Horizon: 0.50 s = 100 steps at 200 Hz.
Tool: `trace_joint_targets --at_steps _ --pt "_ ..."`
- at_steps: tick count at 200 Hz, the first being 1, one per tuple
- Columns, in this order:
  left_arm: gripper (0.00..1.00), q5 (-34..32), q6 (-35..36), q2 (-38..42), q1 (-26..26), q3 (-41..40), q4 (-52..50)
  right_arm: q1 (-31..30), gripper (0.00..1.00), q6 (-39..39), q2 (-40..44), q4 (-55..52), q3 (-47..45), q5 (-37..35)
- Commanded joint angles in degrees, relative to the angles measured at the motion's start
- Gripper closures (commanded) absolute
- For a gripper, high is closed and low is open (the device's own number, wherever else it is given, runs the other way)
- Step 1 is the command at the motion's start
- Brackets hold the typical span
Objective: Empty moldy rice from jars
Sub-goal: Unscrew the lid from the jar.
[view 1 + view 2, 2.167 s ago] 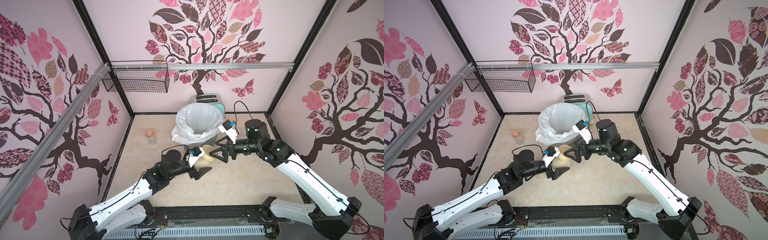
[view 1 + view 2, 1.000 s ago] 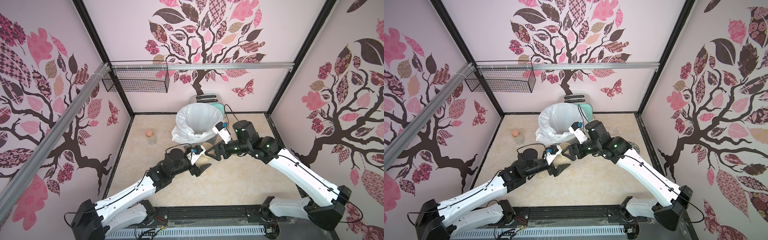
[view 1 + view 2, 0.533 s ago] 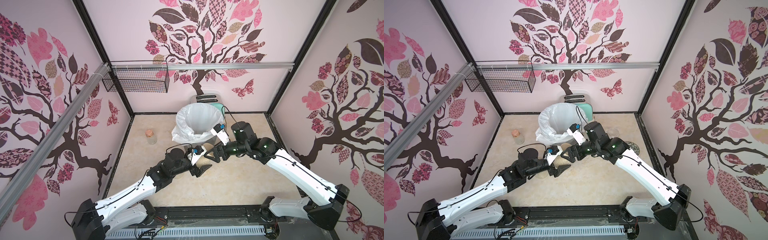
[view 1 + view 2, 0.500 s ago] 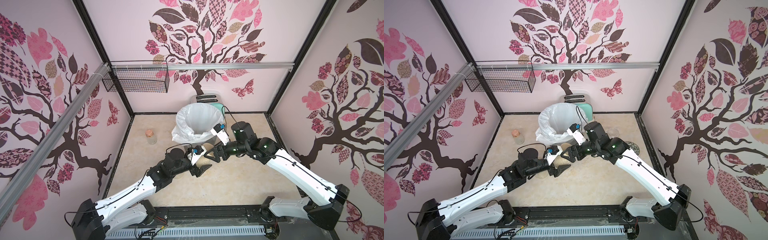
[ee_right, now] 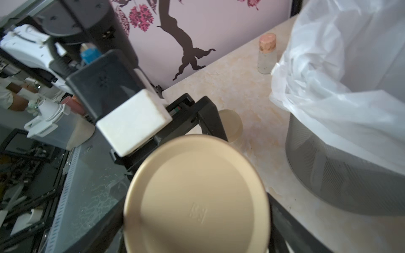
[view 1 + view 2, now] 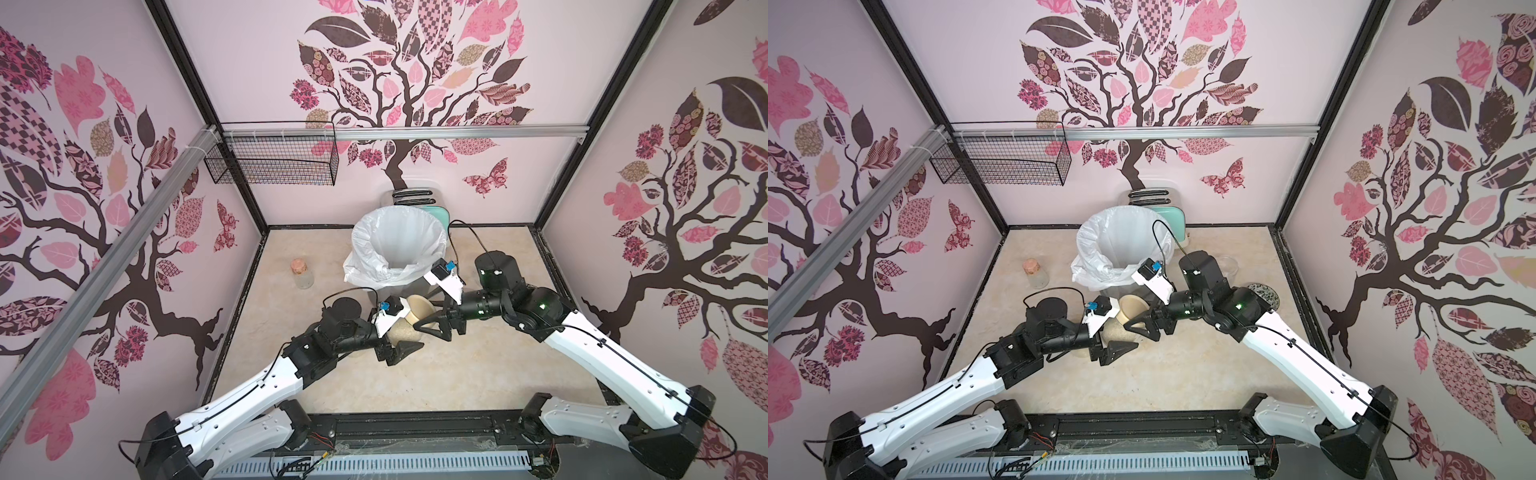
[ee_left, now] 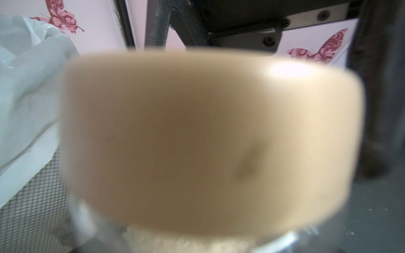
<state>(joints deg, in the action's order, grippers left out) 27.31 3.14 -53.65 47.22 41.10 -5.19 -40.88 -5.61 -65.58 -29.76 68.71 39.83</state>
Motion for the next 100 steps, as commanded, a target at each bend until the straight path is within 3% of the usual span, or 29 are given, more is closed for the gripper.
trace_joint_targets --at_steps 1,42,63,81,100 --pt "0.34 9.3 -2.6 2.7 -1.0 5.1 4.5 0.1 0.34 -9.9 0.1 -0.3 0.3 11.0" --pt "0.35 17.5 -3.4 2.1 -2.2 7.9 2.1 0.2 0.26 -17.7 -2.7 -5.8 3.8 15.9" --pt "0.36 14.3 -2.2 2.2 -2.2 7.2 1.7 0.2 0.16 -19.0 -3.8 -8.4 5.2 14.5" --pt "0.35 11.5 -2.2 2.5 -2.2 5.9 3.5 0.2 0.01 -17.9 -3.2 -8.1 5.6 12.0" --pt "0.33 10.4 -2.2 2.1 -2.4 5.7 4.0 0.2 0.01 -11.1 -0.8 -3.0 4.0 5.1"
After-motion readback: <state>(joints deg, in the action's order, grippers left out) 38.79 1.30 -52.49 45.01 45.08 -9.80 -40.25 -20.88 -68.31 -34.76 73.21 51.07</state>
